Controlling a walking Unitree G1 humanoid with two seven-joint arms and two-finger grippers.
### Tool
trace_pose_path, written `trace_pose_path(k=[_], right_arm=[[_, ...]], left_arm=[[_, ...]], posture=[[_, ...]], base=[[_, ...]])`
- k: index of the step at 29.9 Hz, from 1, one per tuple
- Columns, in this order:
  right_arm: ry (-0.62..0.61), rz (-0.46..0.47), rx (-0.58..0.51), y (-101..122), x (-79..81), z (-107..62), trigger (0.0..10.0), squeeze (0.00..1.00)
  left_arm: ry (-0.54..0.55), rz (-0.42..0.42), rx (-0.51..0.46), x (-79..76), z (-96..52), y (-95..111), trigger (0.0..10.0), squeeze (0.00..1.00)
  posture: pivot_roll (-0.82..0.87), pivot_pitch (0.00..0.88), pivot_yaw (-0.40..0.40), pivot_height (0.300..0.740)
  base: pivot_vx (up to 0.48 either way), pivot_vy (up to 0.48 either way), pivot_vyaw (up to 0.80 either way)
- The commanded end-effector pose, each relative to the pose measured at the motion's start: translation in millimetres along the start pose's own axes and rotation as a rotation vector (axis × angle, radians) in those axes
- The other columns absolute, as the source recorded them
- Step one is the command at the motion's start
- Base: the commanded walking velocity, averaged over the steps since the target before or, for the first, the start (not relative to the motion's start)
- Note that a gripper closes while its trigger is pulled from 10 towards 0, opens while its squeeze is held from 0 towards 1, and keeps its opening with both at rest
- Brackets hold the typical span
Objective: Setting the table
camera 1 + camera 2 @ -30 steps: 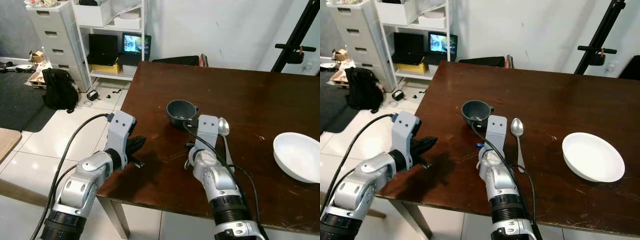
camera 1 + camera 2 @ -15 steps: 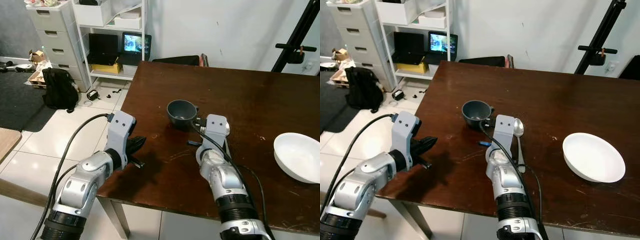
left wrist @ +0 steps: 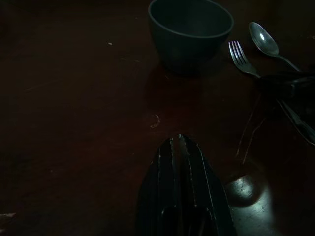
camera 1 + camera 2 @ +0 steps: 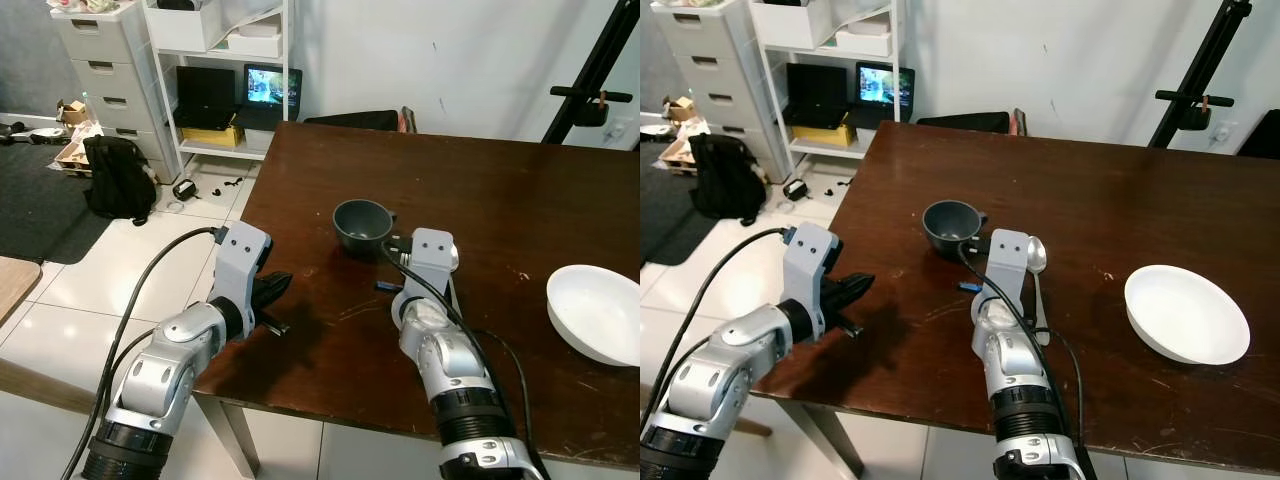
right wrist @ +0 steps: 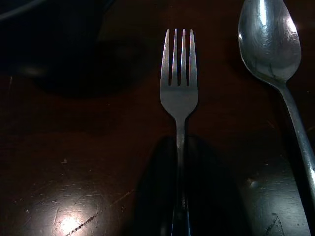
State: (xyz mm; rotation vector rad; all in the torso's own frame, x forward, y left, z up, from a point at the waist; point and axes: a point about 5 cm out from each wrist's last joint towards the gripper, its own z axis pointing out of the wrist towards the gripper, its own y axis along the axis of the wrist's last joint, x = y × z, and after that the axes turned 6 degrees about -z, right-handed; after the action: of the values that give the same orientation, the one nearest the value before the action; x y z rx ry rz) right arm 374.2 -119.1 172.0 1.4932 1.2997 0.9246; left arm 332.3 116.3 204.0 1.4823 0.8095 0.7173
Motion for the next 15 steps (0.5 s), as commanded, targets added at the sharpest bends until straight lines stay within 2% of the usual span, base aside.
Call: trace_pose_path(k=[1, 4, 5, 6, 8, 12, 15], right_arm=[[0.015, -0.012, 0.093, -23.6, 2.1, 1.1, 10.0, 1.0], [0.004, -0.017, 0.077, -21.2, -0.1, 0.8, 10.0, 1.0], [-0.006, -0.016, 0.06, -18.2, -1.5, 0.0, 10.0, 0.7], [-0.012, -0.015, 0.039, -14.7, -2.6, -1.1, 10.0, 0.0], [-0.073, -0.059, -0.089, 5.3, -10.7, -8.6, 10.0, 0.0], [-0.138, -0.098, -0.22, 27.0, -20.9, -16.4, 10.0, 0.0], [-0.15, -0.108, -0.255, 32.8, -23.0, -18.4, 10.0, 0.0]], left_arm=[[0.003, 0.005, 0.006, 1.0, -2.5, -0.9, 10.0, 0.0], [0.001, 0.005, 0.006, 0.6, -2.2, -1.0, 10.0, 0.0], [0.0, 0.005, 0.005, 0.5, -2.2, -0.9, 10.0, 0.0], [0.0, 0.005, 0.005, 0.2, -2.2, -1.0, 10.0, 0.0], [0.001, 0.005, 0.003, 0.4, -2.8, -0.8, 10.0, 0.0], [0.004, 0.007, -0.002, 0.7, -2.5, 0.8, 10.0, 0.0], [0.004, 0.006, -0.004, 0.8, -2.4, 1.2, 10.0, 0.0]], posture=[[-0.04, 0.185, 0.078, 0.74], [-0.04, 0.182, 0.078, 0.74], [-0.04, 0.181, 0.078, 0.74], [-0.03, 0.179, 0.079, 0.74], [-0.02, 0.171, 0.08, 0.74], [-0.02, 0.166, 0.079, 0.74], [-0.02, 0.166, 0.079, 0.74]], base=[[0.0, 0.0, 0.0], [0.0, 0.0, 0.0], [0.0, 0.0, 0.0], [0.0, 0.0, 0.0], [0.0, 0.0, 0.0], [0.0, 0.0, 0.0], [0.0, 0.0, 0.0]])
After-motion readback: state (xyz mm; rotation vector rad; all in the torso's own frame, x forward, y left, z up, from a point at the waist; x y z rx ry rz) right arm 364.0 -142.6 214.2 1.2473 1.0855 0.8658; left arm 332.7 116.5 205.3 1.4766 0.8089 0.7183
